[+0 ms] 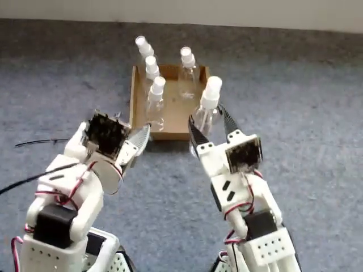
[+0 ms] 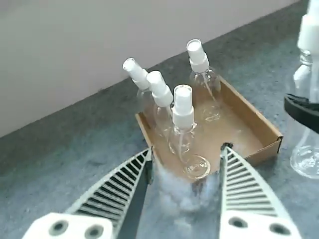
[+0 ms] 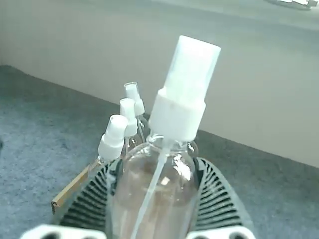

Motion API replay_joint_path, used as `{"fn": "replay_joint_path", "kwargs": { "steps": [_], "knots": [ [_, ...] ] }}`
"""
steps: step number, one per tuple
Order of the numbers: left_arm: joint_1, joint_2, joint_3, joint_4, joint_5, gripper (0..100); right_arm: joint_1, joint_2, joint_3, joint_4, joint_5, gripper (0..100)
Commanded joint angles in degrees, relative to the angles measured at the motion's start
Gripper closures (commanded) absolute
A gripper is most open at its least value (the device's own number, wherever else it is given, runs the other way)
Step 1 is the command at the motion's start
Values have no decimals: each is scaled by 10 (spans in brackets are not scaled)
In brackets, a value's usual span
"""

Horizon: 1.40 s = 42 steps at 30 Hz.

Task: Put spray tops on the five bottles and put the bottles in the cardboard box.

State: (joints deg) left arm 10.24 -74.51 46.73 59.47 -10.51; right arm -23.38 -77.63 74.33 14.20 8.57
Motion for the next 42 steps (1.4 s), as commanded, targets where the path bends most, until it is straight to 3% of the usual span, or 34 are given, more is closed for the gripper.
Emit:
{"fn": "replay_joint_path", "kwargs": {
  "steps": [1, 8, 13, 16, 19, 24, 42],
  "knots": [
    [8, -87, 135, -69, 26, 726, 3, 133, -129, -13, -55, 995],
    [22, -138, 205, -76, 39, 716, -67, 291, -266, -8, -85, 995],
    [19, -138, 207, -76, 39, 716, -134, 309, -269, -7, -85, 995],
    [19, -141, 216, -76, 39, 716, -152, 309, -270, 59, -85, 995],
    [19, -142, 222, -77, 38, 716, -152, 309, -274, 141, -86, 995],
    [19, -141, 243, -106, 37, 716, -149, 308, -274, 173, -86, 995],
    [18, -141, 253, -120, 38, 716, -183, 308, -384, 180, -142, 995]
  ]
}}
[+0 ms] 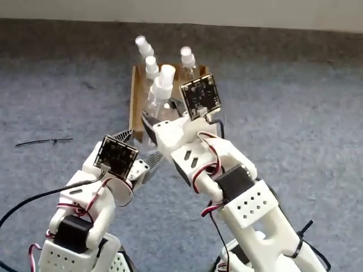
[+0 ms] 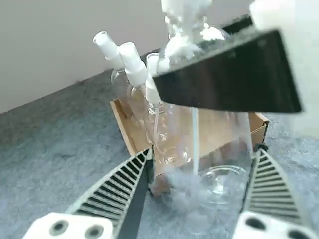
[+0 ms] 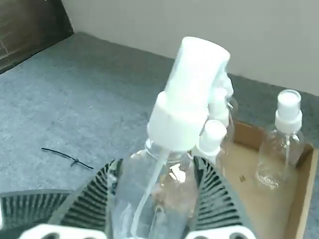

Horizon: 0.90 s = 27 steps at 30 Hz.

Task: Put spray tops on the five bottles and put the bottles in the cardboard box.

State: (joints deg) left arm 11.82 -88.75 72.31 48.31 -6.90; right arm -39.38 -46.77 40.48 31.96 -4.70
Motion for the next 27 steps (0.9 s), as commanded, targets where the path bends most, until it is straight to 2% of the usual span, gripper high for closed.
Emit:
{"fn": "replay_joint_path", "kwargs": {
  "steps": [1, 6, 9, 15, 18, 23, 27],
  "knots": [
    [2, 1, -3, -9, 1, 716, -27, -2, -44, 6, -9, 995],
    [-40, 6, -2, -25, 1, 716, -29, -57, -44, 48, 5, 995],
    [-39, 6, -2, -27, 1, 716, -29, -81, -44, 71, 55, 995],
    [-39, 2, -2, -27, 2, 716, -27, -83, -44, 90, 63, 995],
    [-39, 0, -2, -27, 2, 716, 14, -79, -44, 82, 63, 995],
    [-39, 0, -1, -26, 2, 716, 130, -7, -50, 38, 100, 995],
    [-39, 0, 0, -26, 1, 716, 160, 65, -50, -13, 102, 995]
  ]
}}
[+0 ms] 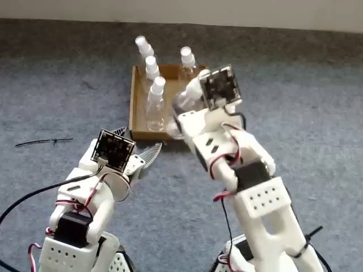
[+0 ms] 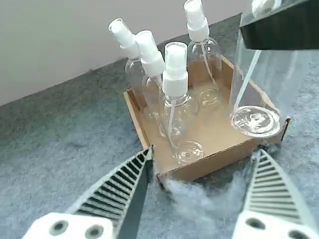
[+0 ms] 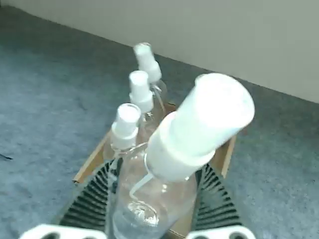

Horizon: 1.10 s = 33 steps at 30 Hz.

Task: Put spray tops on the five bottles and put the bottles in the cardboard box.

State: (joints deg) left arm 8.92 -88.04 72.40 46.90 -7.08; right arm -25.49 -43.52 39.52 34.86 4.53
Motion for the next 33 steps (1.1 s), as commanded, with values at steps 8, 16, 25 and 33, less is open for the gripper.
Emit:
{"fn": "replay_joint_path", "kwargs": {
  "steps": [8, 16, 25, 33],
  "knots": [
    [-15, -7, 19, -15, 2, 716, 22, 93, -12, -196, 12, 995],
    [-14, -7, 20, -15, 2, 716, 22, 170, -9, -199, 55, 995],
    [-12, -7, 24, -16, 2, 716, 49, 252, -10, -243, 55, 995],
    [-12, -7, 25, -16, 2, 716, 49, 291, -10, -255, 54, 995]
  ]
}}
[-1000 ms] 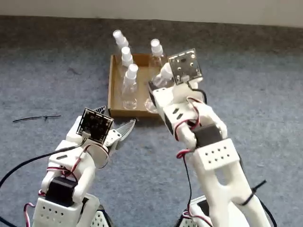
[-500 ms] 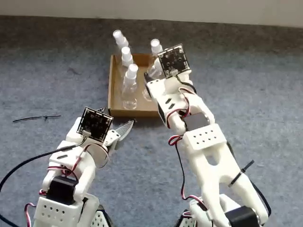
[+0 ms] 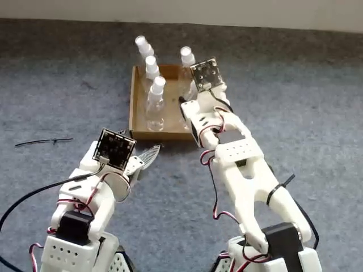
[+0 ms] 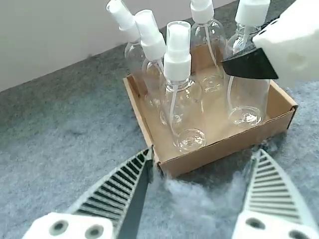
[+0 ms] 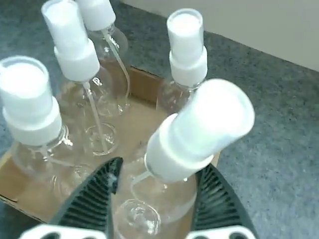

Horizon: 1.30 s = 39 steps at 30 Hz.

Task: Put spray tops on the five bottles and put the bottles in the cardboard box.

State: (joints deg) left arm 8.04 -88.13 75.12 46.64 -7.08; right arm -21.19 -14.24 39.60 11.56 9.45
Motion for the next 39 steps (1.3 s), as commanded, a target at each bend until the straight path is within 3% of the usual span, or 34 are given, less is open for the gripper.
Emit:
{"fn": "replay_joint_path", "kwargs": {
  "steps": [1, 10, 20, 39],
  "knots": [
    [-3, -6, -2, -13, 2, 716, 6, 4, -11, -33, 4, 995],
    [-4, -6, -2, -13, 2, 716, 5, 33, -10, -45, 3, 988],
    [-4, -6, -2, -13, 2, 716, 0, 33, -9, -44, 3, 852],
    [-6, -6, -2, -13, 2, 716, -23, 33, -9, -44, 4, 848]
  ]
}}
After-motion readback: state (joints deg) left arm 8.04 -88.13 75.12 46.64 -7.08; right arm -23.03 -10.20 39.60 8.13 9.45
